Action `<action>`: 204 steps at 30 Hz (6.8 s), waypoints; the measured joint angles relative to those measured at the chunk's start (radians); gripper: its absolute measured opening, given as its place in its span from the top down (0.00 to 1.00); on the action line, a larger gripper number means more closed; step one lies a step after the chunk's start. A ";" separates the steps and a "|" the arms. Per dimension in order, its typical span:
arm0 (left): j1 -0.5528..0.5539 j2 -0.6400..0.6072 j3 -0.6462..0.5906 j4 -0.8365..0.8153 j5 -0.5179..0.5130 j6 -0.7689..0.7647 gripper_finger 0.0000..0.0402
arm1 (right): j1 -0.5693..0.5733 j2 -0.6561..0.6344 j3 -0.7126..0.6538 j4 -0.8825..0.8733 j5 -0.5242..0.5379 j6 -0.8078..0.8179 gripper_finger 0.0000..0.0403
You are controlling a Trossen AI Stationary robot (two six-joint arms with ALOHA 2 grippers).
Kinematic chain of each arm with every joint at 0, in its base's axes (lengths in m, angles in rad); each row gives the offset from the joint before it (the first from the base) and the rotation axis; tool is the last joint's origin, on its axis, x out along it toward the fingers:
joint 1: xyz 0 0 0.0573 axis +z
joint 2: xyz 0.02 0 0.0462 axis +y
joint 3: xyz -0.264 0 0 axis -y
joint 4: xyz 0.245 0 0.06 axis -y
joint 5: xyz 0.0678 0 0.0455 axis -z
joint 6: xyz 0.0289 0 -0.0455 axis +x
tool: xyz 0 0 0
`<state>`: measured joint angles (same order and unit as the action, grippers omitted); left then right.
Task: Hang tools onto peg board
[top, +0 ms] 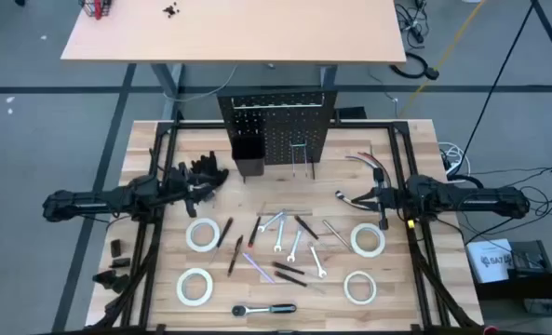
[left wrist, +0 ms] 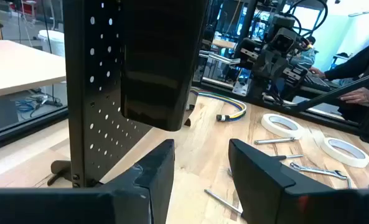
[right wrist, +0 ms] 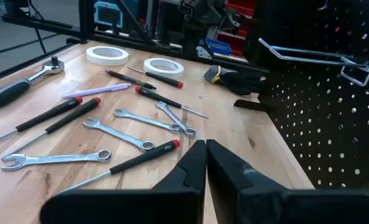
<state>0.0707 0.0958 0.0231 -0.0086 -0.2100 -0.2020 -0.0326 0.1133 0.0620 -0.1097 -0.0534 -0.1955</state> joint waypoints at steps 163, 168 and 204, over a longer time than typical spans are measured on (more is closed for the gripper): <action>-0.045 0.400 0.587 -0.307 0.153 0.236 0.97 | 0.126 1.037 1.072 -0.470 0.122 0.834 0.68; -0.045 0.410 0.587 -0.313 0.155 0.239 0.98 | 0.188 1.103 1.089 -0.504 0.023 0.967 0.69; -0.536 0.905 0.586 -0.052 -0.273 -0.177 1.00 | 0.513 1.358 1.064 -0.707 0.210 1.024 0.73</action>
<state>-0.4652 1.0005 0.6094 -0.0606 -0.4834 -0.3786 0.4809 1.4715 1.1259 -0.8165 0.1566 0.8287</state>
